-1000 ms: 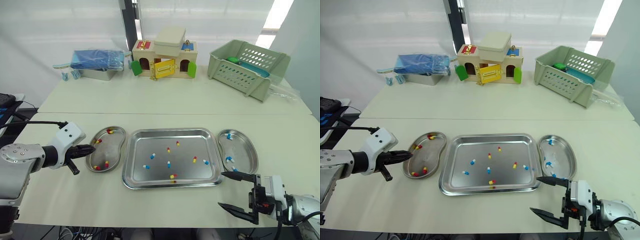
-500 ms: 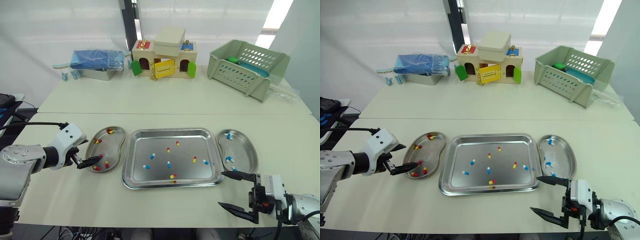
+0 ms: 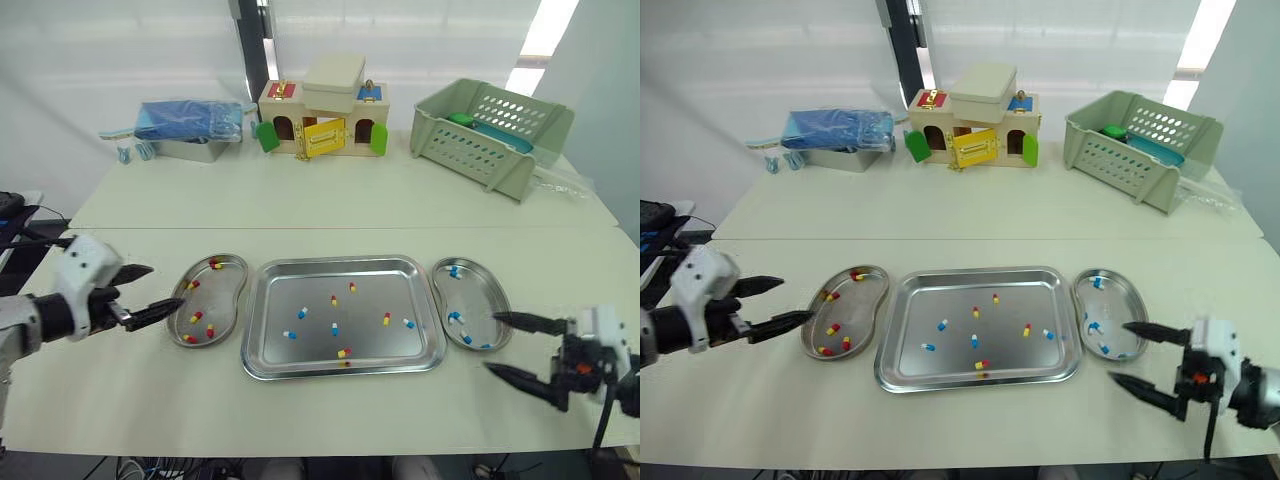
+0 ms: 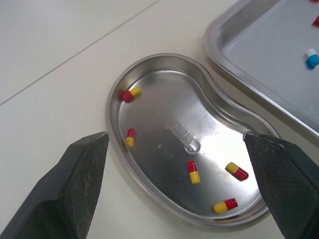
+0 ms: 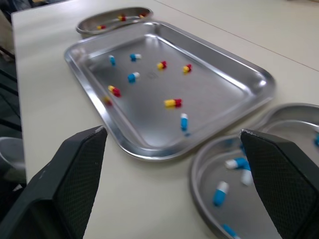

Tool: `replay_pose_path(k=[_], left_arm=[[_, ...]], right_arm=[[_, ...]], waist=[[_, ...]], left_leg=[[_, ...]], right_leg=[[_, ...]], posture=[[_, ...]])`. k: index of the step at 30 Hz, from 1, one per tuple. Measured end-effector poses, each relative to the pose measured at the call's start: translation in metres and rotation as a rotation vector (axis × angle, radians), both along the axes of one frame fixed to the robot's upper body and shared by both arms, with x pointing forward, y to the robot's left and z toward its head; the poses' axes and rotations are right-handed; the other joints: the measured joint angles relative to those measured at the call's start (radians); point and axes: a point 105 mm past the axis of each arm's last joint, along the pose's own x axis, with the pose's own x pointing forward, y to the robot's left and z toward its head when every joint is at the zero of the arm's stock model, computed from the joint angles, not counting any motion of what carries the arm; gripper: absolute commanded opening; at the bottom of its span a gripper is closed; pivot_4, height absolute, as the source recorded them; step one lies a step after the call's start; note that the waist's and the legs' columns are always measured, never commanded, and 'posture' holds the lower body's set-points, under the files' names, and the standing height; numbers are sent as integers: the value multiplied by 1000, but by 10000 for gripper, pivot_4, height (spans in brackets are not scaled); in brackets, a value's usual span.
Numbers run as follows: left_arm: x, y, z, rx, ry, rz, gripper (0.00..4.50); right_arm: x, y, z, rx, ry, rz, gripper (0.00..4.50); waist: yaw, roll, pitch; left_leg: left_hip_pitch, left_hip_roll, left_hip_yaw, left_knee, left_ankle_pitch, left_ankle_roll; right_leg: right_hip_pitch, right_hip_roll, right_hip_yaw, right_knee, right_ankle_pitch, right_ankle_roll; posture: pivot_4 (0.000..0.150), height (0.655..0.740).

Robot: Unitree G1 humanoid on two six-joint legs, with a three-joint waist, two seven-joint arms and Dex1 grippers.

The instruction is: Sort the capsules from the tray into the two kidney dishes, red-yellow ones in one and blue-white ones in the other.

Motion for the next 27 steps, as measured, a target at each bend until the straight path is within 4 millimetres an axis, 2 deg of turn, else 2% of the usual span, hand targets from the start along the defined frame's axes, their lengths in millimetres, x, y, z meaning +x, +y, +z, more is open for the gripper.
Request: replay_pose_path(k=[3, 7, 9, 13, 18, 21, 24, 27], left_arm=[[-16, 26, -3, 14, -30, 77, 44575], [-32, 59, -11, 20, -39, 163, 44575], [-38, 75, -16, 5, -35, 214, 44575], [-45, 87, -25, 11, -24, 242, 44575], [-49, 88, -29, 10, -5, 241, 44575], [-48, 81, -27, -20, -29, 213, 44575], [-50, 62, -31, -82, -64, 158, 44575], [-64, 37, -42, -123, -49, 95, 44575]], right_arm=[[8, -34, 3, -81, 51, -101, 45000], [13, -65, -3, -133, 105, -189, 45000], [16, -77, -6, -137, 115, -229, 45000], [21, -91, -6, -148, 106, -267, 45000], [20, -95, -8, -160, 120, -269, 45000], [21, -94, -7, -162, 115, -262, 45000], [23, -94, -5, -163, 107, -257, 45000], [24, -93, -3, -162, 100, -247, 45000]], waist=[[1, 0, 0], [1, -1, 0], [0, -1, 0], [-1, -1, 0], [-3, -1, 0], [-3, -1, 0], [-4, -1, 0], [-6, -1, 0]], left_leg=[[0, 0, 1, 0, 0, 0], [0, 0, 1, 0, 0, 0], [0, 0, 1, 0, 0, 0], [0, 0, 1, 0, 0, 0], [0, 0, 1, 0, 0, 0], [0, 0, 1, 0, 0, 0], [0, 0, 1, 0, 0, 0], [0, 0, 3, 0, 0, 0]], right_leg=[[0, 0, 1, 0, 0, 0], [0, 0, 1, 0, 0, 0], [0, 0, 1, 0, 0, 0], [-1, -1, 1, 0, 0, 0], [-1, -1, 1, 0, 0, 0], [-1, -1, 1, 0, 0, 0], [-1, -1, 1, 0, 0, 0], [-1, -1, 2, -1, 0, 0]], posture=[[1500, 7400], [1500, 7400], [1500, 7400], [1500, 7400], [1500, 7400], [1500, 7400], [1500, 7400], [1500, 7400]])
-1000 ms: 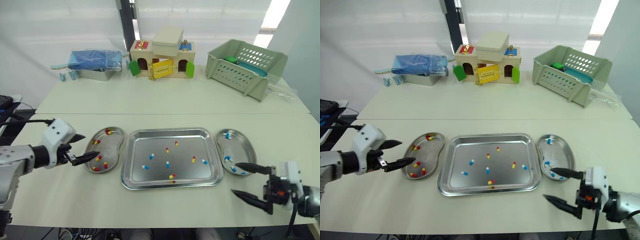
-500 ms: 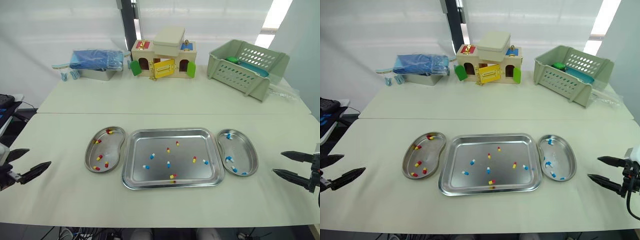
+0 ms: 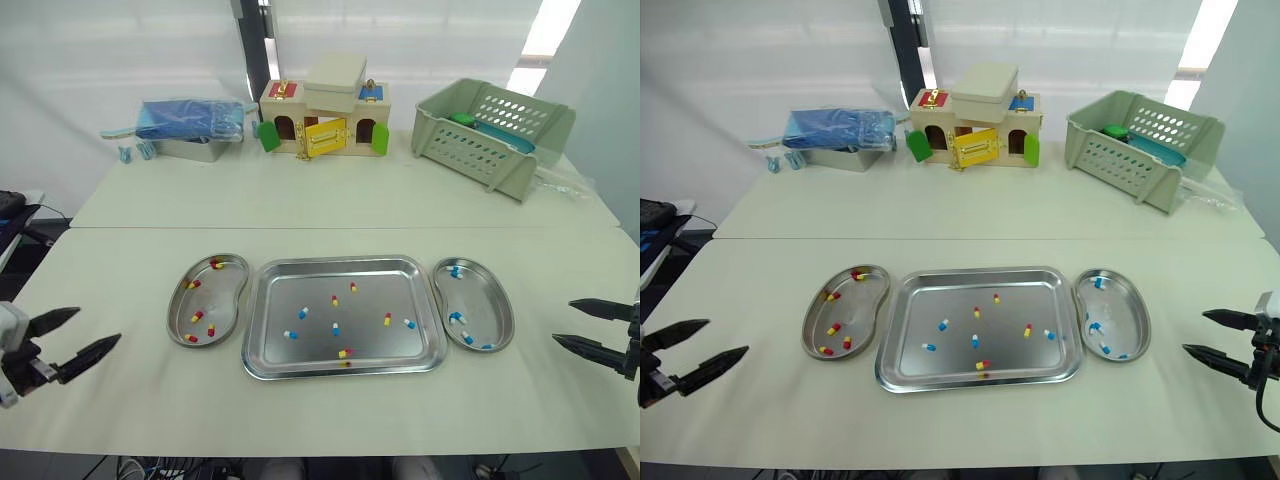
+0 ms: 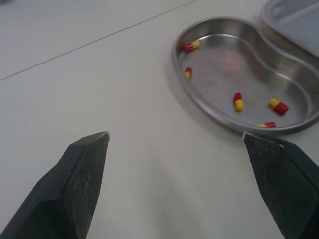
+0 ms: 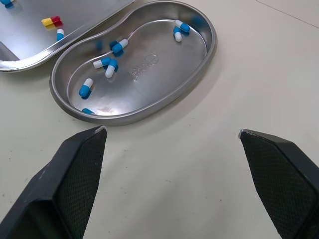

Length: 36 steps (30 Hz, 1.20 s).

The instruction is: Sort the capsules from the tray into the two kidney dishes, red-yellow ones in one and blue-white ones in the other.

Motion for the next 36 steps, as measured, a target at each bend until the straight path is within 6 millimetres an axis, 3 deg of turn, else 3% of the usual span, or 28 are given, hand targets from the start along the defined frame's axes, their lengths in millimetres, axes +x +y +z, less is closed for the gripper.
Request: replay_pose_path(k=[4, 11, 16, 19, 28, 36], left_arm=[[-25, -34, -18, -72, -43, -69, 44575], [-51, -84, -25, -179, -207, -119, 44575], [-80, -117, -48, -232, -219, -177, 44575], [-89, -126, -55, -261, -242, -170, 44575], [-91, -147, -60, -296, -323, -167, 44575], [-92, -152, -64, -301, -353, -161, 44575]], right_arm=[[3, -2, 1, -7, -4, 2, 45000], [6, 3, 8, -18, -25, 36, 45000], [9, 4, 15, -29, -41, 55, 45000], [10, 4, 18, -36, -45, 63, 45000], [12, 13, 22, -46, -48, 112, 45000], [11, 53, 36, 6, -67, 233, 45000]], waist=[[-6, 0, 0], [2, 0, 0], [8, -1, 1], [9, -1, 1], [5, -3, 1], [-2, -3, 2]], left_leg=[[0, 0, 1, 0, 0, 0], [1, 0, 1, 1, 0, 0], [1, 0, 2, 1, 0, 1], [1, 0, 3, 1, 0, 1], [1, -1, 8, 1, -2, 3], [2, -1, 17, 2, -6, 9]], right_leg=[[0, 0, 0, 0, 0, 0], [1, 0, 1, 0, 0, 0], [1, 0, 1, -1, 0, 0], [1, 0, 2, -1, 0, 0], [1, 0, 7, -4, 1, 3], [0, 0, 18, -9, 5, 8]], posture=[[1500, 7400], [1500, 7400], [1500, 7400], [1500, 7400], [1500, 7400], [1500, 7400]])
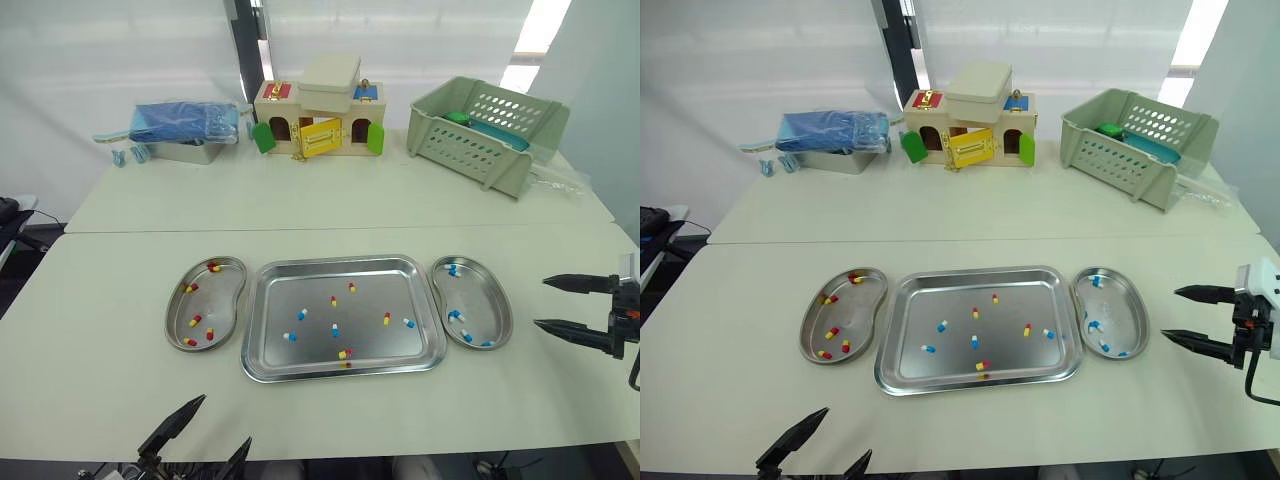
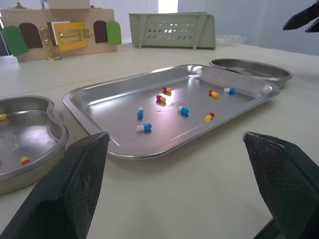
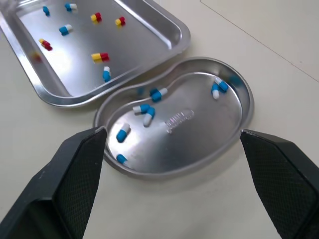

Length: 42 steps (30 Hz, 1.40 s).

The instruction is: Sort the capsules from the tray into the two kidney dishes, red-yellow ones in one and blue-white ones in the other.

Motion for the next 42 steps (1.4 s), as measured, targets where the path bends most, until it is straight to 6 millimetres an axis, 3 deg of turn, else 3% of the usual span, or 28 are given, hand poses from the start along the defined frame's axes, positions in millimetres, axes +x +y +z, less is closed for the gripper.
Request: replay_pose_path(k=[11, 16, 21, 25, 28, 32, 37, 42], left_arm=[[-10, 6, -15, -37, 21, 1, 44575], [-10, 4, -13, -43, 10, -15, 44575], [-3, 0, -2, -48, -33, -15, 44575], [3, -2, 9, -43, -52, -1, 44575], [5, -3, 11, -44, -43, 9, 44575], [5, -1, 11, -31, -28, 18, 44575], [6, 1, 11, -23, -22, 31, 45000], [7, 1, 11, -16, -17, 38, 45000]], right_arm=[[-1, 37, 0, 46, -32, 73, 45000], [-6, 82, 5, 26, -20, 208, 45000], [0, 152, 9, 56, -24, 337, 45000], [2, 210, 0, 90, -6, 419, 45000], [11, 239, -11, 55, -10, 429, 45000], [23, 267, -25, 12, 1, 415, 45000], [21, 292, -49, -49, 37, 452, 32486], [24, 309, -58, -94, 29, 454, 32486]], waist=[[0, 0, 0], [0, 0, 0], [-2, -3, -1], [-1, -3, -1], [-2, -3, -1], [-3, -4, -1], [-3, -4, -1], [-7, -4, -1]], left_leg=[[-1, 0, 0, 0, -3, 4], [-1, 1, 0, 0, -3, 4], [-1, 1, -2, 0, -2, 4], [-2, 1, -3, 0, -2, 4], [-3, 1, -3, 0, -3, 4], [-3, 1, -4, 0, -2, 4], [-3, 0, -4, 0, -3, 4], [-3, 1, -5, 0, -2, 4]], right_leg=[[0, 0, -1, -5, 0, 0], [1, 0, -1, -5, 1, 1], [1, 1, -2, -6, 2, 0], [-1, 1, -2, -6, 2, 0], [-2, 1, -2, -6, 2, 0], [-3, 1, -2, -5, 2, 0], [-4, 1, -2, -6, 2, 0], [-5, 1, -2, -4, 2, -1]], posture=[[1500, 7400], [1500, 7400], [1500, 7400], [1500, 7400], [1500, 7400], [1500, 7400], [1500, 7400], [1500, 7400]])
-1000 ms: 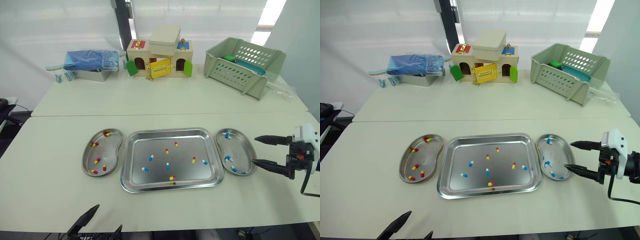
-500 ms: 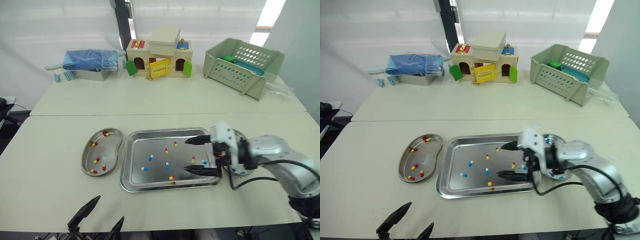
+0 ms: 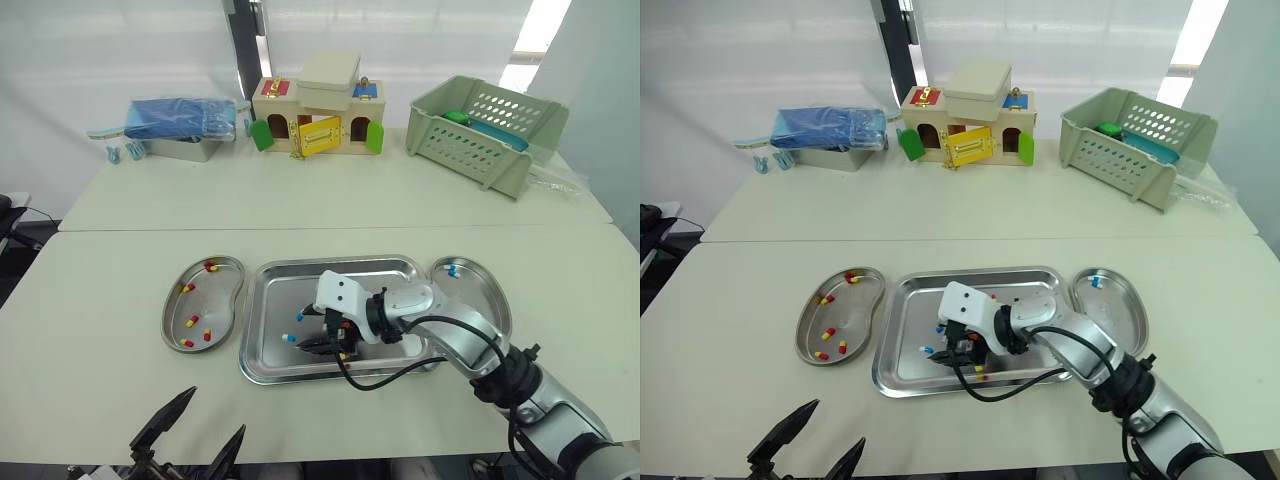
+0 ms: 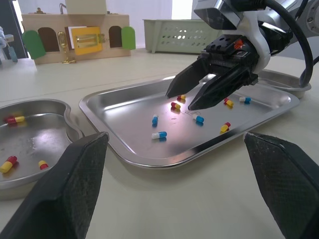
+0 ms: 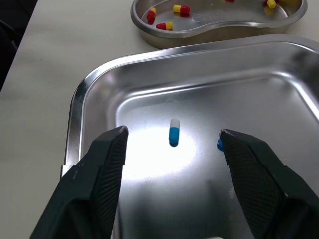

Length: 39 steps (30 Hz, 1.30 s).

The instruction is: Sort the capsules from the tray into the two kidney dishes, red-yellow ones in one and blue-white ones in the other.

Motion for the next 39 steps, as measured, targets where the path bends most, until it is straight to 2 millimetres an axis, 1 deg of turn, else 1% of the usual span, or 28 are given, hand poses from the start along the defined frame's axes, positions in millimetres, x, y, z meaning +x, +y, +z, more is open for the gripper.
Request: replay_pose_path(k=[2, 6, 7, 9, 15, 18, 26, 29, 34, 36, 38, 39], left_arm=[[0, 0, 0, 2, 2, 4, 45000], [2, 0, 1, 9, 1, 10, 45000], [3, -2, 4, 18, -4, 8, 45000], [5, -3, 8, 18, -15, 12, 45000], [5, -5, 10, 23, 2, 15, 45000], [6, -5, 13, 29, -5, 14, 45000], [6, -4, 13, 32, -4, 17, 45000], [6, -4, 13, 32, -4, 19, 45000], [7, -5, 13, 31, -5, 20, 45000], [8, -6, 13, 39, -4, 8, 45000], [8, -9, 12, 43, -2, -17, 45000], [7, -12, 12, 50, -1, -44, 45000]], right_arm=[[2, 7, -3, -19, -17, -4, 32486], [2, 15, -12, -53, -20, 0, 32486], [4, 19, -15, -74, -25, -3, 32486], [1, 24, -18, -80, -29, 15, 32486], [-1, 31, -26, -103, -45, 37, 32486], [-1, 34, -28, -116, -62, 38, 26888], [2, 32, -28, -131, -93, 37, 5617], [2, 32, -27, -131, -90, 40, 28], [2, 31, -27, -112, -68, 31, 28], [1, 28, -27, -77, -6, 19, 28], [2, 21, -21, -45, 27, 16, 28], [3, 15, -14, -15, 32, 20, 28]], waist=[[-1, 0, 0], [-2, 0, 0], [-2, 0, 0], [-2, 0, 0], [-2, 0, 0], [-2, 0, 0], [-2, 0, 0], [-2, 0, 0], [-2, 0, 0], [-2, 0, 0], [-1, 0, 0], [0, 0, 0]], left_leg=[[0, 0, 0, 0, 0, 0], [0, 0, 0, 0, 0, 0], [0, 0, 0, 0, 0, 0], [0, 0, 0, 0, 0, 0], [0, 0, 1, 0, 0, 0], [0, 0, 2, 0, 0, 0], [0, 0, 1, 0, 0, 0], [0, 0, 1, 0, 0, 0], [0, 0, 1, 0, 0, 0], [-1, 0, 1, 0, 0, 0], [-2, 0, 1, 1, 0, 0], [-4, 0, 1, 1, 0, 0]], right_leg=[[-4, 0, 0, 0, 0, 0], [-5, 0, 0, 0, 0, 0], [-6, 0, 0, 1, 0, 0], [-6, 0, 0, 1, 0, 0], [-8, 0, 1, 3, 0, 0], [-10, 0, 2, 6, -1, -2], [-11, 0, 2, 9, -2, -3], [-11, 0, 2, 9, -2, -3], [-11, 0, 2, 9, -2, -3], [-11, 0, 2, 9, -2, -3], [-11, 0, 2, 10, -2, -3], [-11, 0, 1, 10, -2, -3]], posture=[[1500, 7400], [1500, 7400], [1500, 7400], [1500, 7400], [1500, 7400], [1500, 7400], [1500, 7400], [1500, 7400], [1500, 7400], [1500, 7400], [1500, 7400], [1500, 7400]])
